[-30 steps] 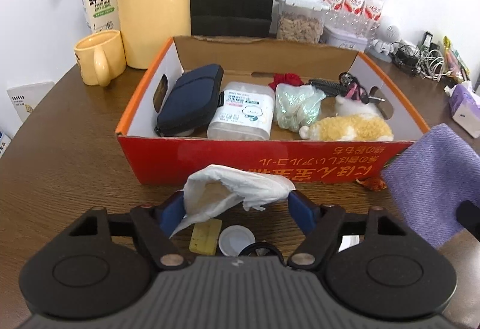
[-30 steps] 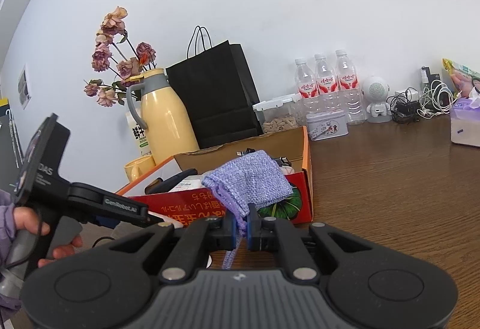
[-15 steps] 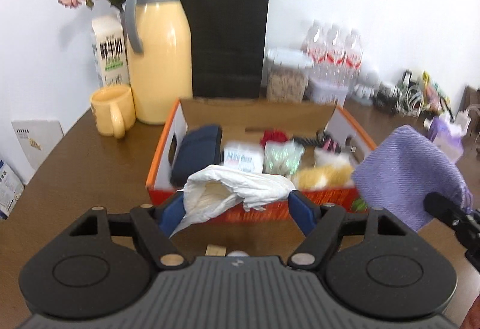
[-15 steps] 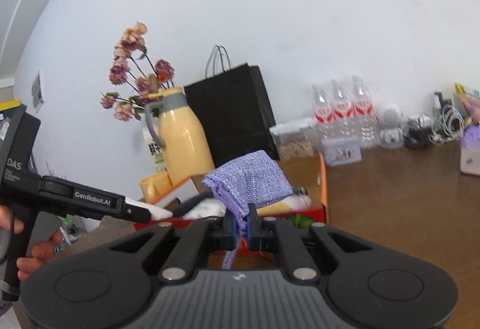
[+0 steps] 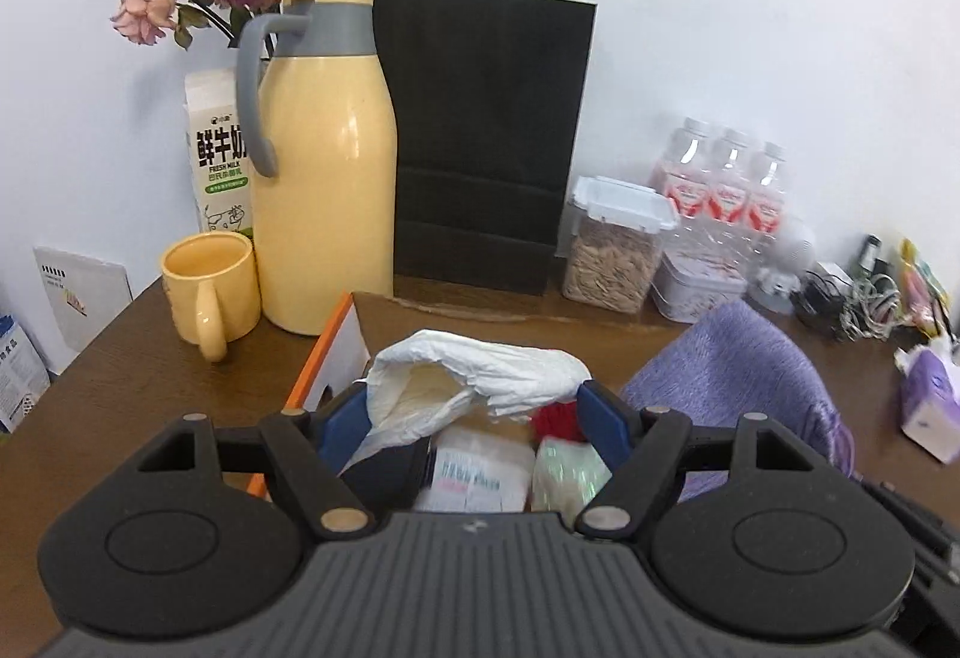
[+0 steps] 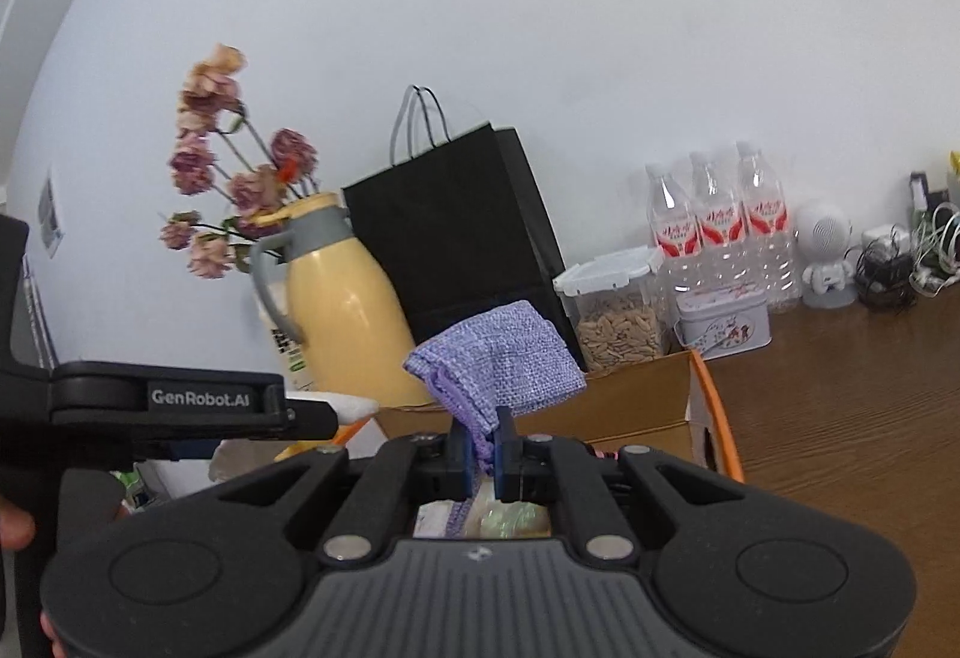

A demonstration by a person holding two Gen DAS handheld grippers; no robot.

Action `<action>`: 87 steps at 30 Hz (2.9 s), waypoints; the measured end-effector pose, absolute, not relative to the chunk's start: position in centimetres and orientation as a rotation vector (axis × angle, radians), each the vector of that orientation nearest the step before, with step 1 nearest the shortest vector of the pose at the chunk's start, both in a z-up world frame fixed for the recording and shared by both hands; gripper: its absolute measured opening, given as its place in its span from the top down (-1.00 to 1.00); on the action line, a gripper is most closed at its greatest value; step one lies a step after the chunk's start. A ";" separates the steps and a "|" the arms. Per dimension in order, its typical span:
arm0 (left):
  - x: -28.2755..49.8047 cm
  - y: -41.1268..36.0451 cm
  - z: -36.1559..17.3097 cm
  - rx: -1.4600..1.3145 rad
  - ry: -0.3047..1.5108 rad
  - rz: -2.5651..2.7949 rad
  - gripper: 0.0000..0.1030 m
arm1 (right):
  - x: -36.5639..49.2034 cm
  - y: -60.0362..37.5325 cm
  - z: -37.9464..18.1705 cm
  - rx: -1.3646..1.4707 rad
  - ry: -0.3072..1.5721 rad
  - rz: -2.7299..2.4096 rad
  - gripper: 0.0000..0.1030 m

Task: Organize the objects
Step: 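Lower the white cloth and purple bag into the box and open both grippers, then withdraw both grippers from the box toward the sponge and white cap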

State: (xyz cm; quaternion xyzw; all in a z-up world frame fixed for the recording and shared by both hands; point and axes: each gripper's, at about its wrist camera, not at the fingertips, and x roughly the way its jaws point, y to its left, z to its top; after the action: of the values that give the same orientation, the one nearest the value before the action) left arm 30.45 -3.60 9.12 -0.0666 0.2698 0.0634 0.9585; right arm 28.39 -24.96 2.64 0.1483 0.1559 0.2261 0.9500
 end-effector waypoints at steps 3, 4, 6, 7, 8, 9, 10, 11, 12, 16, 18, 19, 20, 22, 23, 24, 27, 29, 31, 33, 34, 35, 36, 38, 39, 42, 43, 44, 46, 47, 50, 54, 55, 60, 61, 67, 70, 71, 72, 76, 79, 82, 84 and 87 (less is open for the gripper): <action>32.3 -3.9 8.2 -0.116 0.548 0.150 -0.48 | 30.7 -24.6 1.4 0.336 0.339 0.439 0.90; 32.8 -4.1 7.9 -0.110 0.554 0.156 -0.48 | 31.2 -24.5 0.9 0.343 0.342 0.427 0.89; 33.7 -4.3 7.2 -0.099 0.567 0.159 -0.48 | 32.0 -24.2 -0.3 0.331 0.351 0.403 0.89; 34.0 -4.4 6.8 -0.097 0.574 0.159 -0.48 | 32.3 -24.0 -0.7 0.309 0.362 0.390 0.89; 34.3 -4.4 6.5 -0.098 0.579 0.160 -0.49 | 32.5 -23.8 -0.8 0.280 0.373 0.377 0.89; 34.6 -4.5 6.2 -0.097 0.586 0.165 -0.50 | 32.5 -23.7 -0.8 0.260 0.373 0.372 0.89; 34.8 -4.6 6.0 -0.093 0.589 0.171 -0.55 | 32.4 -23.7 -0.8 0.247 0.367 0.371 0.86; 34.7 -4.7 5.8 -0.087 0.586 0.178 -0.65 | 32.4 -23.7 -0.6 0.237 0.369 0.370 0.78; 34.6 -4.8 5.6 -0.080 0.579 0.183 -0.71 | 32.4 -23.6 -0.5 0.226 0.375 0.366 0.74; 34.0 -4.8 5.1 -0.066 0.553 0.215 -1.00 | 32.1 -23.5 -0.2 0.177 0.382 0.328 0.30; 33.9 -4.6 4.8 -0.076 0.567 0.219 -1.00 | 31.7 -23.5 -0.2 0.168 0.384 0.318 -0.22; 33.8 -4.4 4.8 -0.080 0.574 0.223 -1.00 | 31.5 -23.5 -0.2 0.163 0.382 0.317 -0.47; 33.6 -4.3 4.8 -0.083 0.575 0.229 -1.00 | 31.3 -23.5 -0.1 0.156 0.380 0.313 -0.69; 33.3 -4.2 4.9 -0.081 0.568 0.236 -1.00 | 30.8 -23.5 0.0 0.141 0.363 0.297 -0.87; 33.1 -4.1 4.9 -0.081 0.564 0.241 -1.00 | 30.5 -23.5 0.1 0.130 0.351 0.292 -0.91; 32.9 -4.0 5.0 -0.082 0.560 0.243 -1.00 | 30.2 -23.6 0.2 0.124 0.346 0.290 -0.94; 32.2 -3.6 5.3 -0.088 0.551 0.241 -1.00 | 29.7 -23.7 0.4 0.121 0.346 0.289 -1.00; 31.6 -3.5 5.4 -0.090 0.547 0.242 -1.00 | 29.2 -23.8 0.4 0.114 0.350 0.288 -1.00; 30.9 -3.3 5.7 -0.098 0.535 0.238 -1.00 | 28.7 -23.9 0.5 0.102 0.349 0.280 -1.00; 29.9 -3.1 6.1 -0.110 0.510 0.236 -1.00 | 27.9 -23.9 0.6 0.093 0.341 0.278 -1.00; 29.3 -2.9 6.3 -0.113 0.494 0.230 -1.00 | 27.5 -24.0 0.7 0.088 0.333 0.278 -1.00; 28.8 -2.8 6.5 -0.111 0.483 0.227 -1.00 | 27.0 -24.0 0.8 0.082 0.324 0.277 -1.00; 28.2 -2.8 6.8 -0.106 0.473 0.225 -1.00 | 26.4 -24.1 1.0 0.076 0.313 0.279 -1.00; 27.1 -2.5 7.1 -0.100 0.456 0.223 -1.00 | 25.2 -24.2 1.1 0.061 0.290 0.287 -1.00; 26.5 -2.3 7.3 -0.102 0.451 0.219 -1.00 | 24.6 -24.2 1.2 0.051 0.280 0.288 -1.00; 24.6 -1.6 7.5 -0.113 0.437 0.193 -1.00 | 22.6 -24.6 1.1 0.025 0.250 0.288 -1.00; 24.0 -1.3 7.5 -0.113 0.435 0.187 -1.00 | 22.0 -24.8 1.0 0.017 0.249 0.293 -1.00; 23.4 -1.0 7.5 -0.113 0.432 0.179 -1.00 | 21.4 -25.0 0.8 0.010 0.251 0.297 -1.00; 22.1 -0.5 7.4 -0.107 0.428 0.168 -1.00 | 20.4 -25.3 0.4 -0.007 0.264 0.303 -1.00; 21.6 -0.3 7.3 -0.105 0.426 0.162 -1.00 | 20.0 -25.4 0.2 -0.017 0.275 0.304 -1.00; 19.8 0.6 6.9 -0.094 0.426 0.146 -1.00 | 19.2 -25.8 -0.4 -0.035 0.306 0.311 -1.00; 17.9 2.0 5.7 -0.077 0.434 0.149 -1.00 | 18.7 -26.4 -1.2 -0.040 0.344 0.319 -1.00; 17.6 2.4 5.3 -0.078 0.440 0.150 -1.00 | 18.6 -26.5 -1.4 -0.038 0.352 0.321 -1.00; 16.9 4.1 3.2 -0.063 0.472 0.170 -1.00 | 18.6 -26.9 -2.2 -0.036 0.405 0.329 -1.00; 16.8 4.5 2.7 -0.061 0.478 0.177 -1.00 | 18.6 -26.8 -2.4 -0.042 0.414 0.330 -1.00; 17.0 5.8 0.9 -0.073 0.499 0.175 -1.00 | 18.8 -25.8 -3.3 -0.097 0.467 0.336 -1.00; 17.5 5.9 0.4 -0.072 0.505 0.171 -1.00 | 18.9 -25.4 -3.7 -0.120 0.483 0.336 -1.00; 17.6 6.0 0.2 -0.071 0.510 0.167 -1.00 | 18.9 -25.2 -3.8 -0.128 0.488 0.337 -1.00; 17.8 6.0 0.1 -0.069 0.516 0.164 -1.00 | 18.9 -25.1 -3.9 -0.135 0.492 0.337 -1.00; 18.9 6.0 -0.2 -0.053 0.540 0.143 -1.00 | 18.9 -24.6 -4.2 -0.163 0.503 0.339 -1.00; 19.6 5.9 -0.3 -0.040 0.550 0.122 -1.00 | 19.1 -24.4 -4.5 -0.173 0.519 0.337 -1.00; 20.6 6.0 -0.4 -0.043 0.566 0.106 -1.00 | 19.3 -24.4 -4.6 -0.174 0.531 0.340 -0.99; 21.3 6.1 -0.3 -0.045 0.572 0.095 -1.00 | 19.4 -24.4 -4.7 -0.167 0.537 0.346 -0.97; 22.4 6.2 -0.3 -0.037 0.574 0.076 -1.00 | 19.9 -24.4 -4.8 -0.142 0.573 0.367 -0.81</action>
State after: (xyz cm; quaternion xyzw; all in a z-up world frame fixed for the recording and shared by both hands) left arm 22.42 6.20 -0.26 -0.0182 0.2832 0.0374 0.9582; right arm 19.94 -24.40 -4.83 -0.0696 0.2810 0.1798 0.9402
